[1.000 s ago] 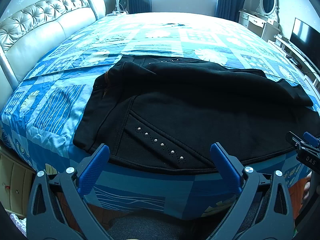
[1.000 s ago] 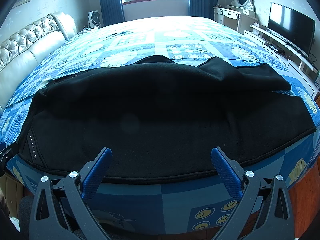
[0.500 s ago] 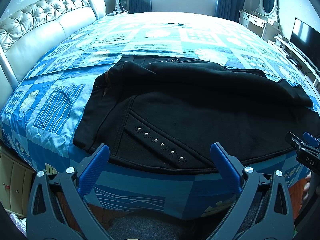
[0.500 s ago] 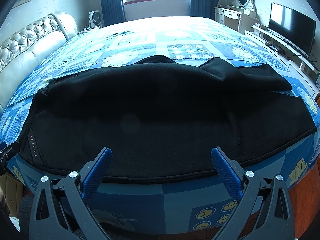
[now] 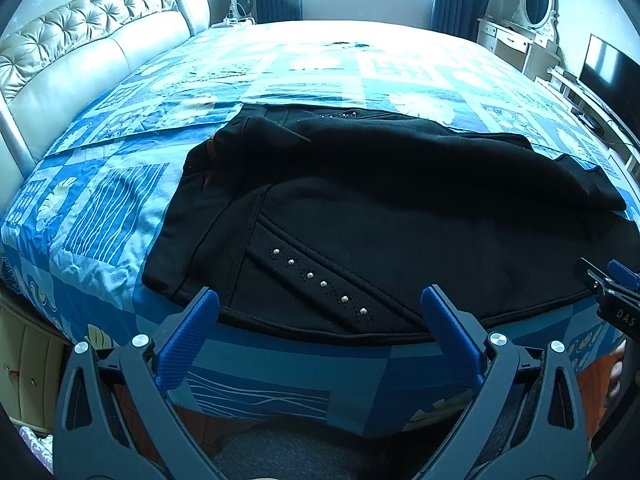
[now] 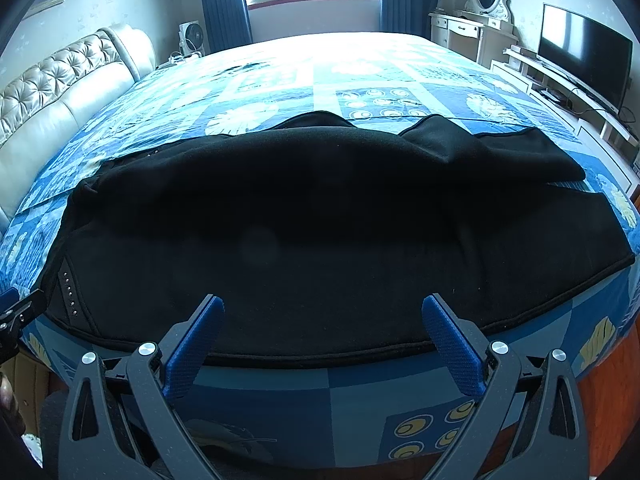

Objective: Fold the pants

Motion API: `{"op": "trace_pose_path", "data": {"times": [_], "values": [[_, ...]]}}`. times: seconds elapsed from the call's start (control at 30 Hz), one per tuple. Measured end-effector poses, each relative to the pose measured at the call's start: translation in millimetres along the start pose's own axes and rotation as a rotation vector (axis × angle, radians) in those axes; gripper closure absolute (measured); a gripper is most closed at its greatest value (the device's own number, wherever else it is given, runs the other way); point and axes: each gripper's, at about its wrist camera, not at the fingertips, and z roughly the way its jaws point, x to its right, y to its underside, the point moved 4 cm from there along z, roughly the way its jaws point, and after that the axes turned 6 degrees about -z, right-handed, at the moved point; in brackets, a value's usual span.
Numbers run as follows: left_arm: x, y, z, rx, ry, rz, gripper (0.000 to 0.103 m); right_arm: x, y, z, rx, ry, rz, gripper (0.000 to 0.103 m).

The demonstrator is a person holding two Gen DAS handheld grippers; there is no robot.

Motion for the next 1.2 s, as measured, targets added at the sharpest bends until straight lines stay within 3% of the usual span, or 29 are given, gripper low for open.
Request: {"op": "trace_pose_path", "data": {"times": [0.37,0.6,0.67,0.77,0.83,0.9,1.0,1.07,1.17,1.2], "values": [[-4.7,0.8,9.5,-0.032,-0.003,-0.012,0.002,-2.4,-3.6,6.7,-0.022,-0.016,-0.018,0.004],[-21.5,-22.7,15.0,-0.011,0.023,-0.029,0.002,-8.9,-28.4,16.5,-0.02,-0.09,-0.059,0.004],[-31.7,-38.9,21.3,-0.013,0.077,-0.045,0.002,-12.2,-40.3,19.5,-0.018,-0.136,-0.096,0.004],[-53.6,-69.2,38.0,-0.035,0.153,-0.074,0.002,-17.8,-70.1,22.1,0.003,-0.274,-0.189,0.004],[-70.1,-94.7,51.0,-0.026,0.176,-0.08,0.002,-17.3,-103.2,25.8,0.017,-0.403,-0.244,0.004],[-86.8,-125.0,65.8,-0.004,0.187,-0.054,0.002,-14.5,-130.4,32.1,0.033,-0.454,-0.285,0.004],[-109.3,-171.4,96.1,0.008,0.2,-0.032,0.002,-12.5,-170.4,62.4,0.002,-0.472,-0.361,0.005],[-121.6,-199.6,121.8,0.015,0.197,-0.033,0.002,-8.7,-190.0,99.1,-0.077,-0.472,-0.385,0.005],[-128.8,-225.5,163.7,-0.029,0.258,-0.045,0.002,-4.9,-195.6,139.4,-0.186,-0.484,-0.419,0.008],[-128.9,-229.2,176.4,-0.055,0.275,-0.045,0.002,-4.9,-195.3,148.0,-0.212,-0.486,-0.433,0.015]]}}
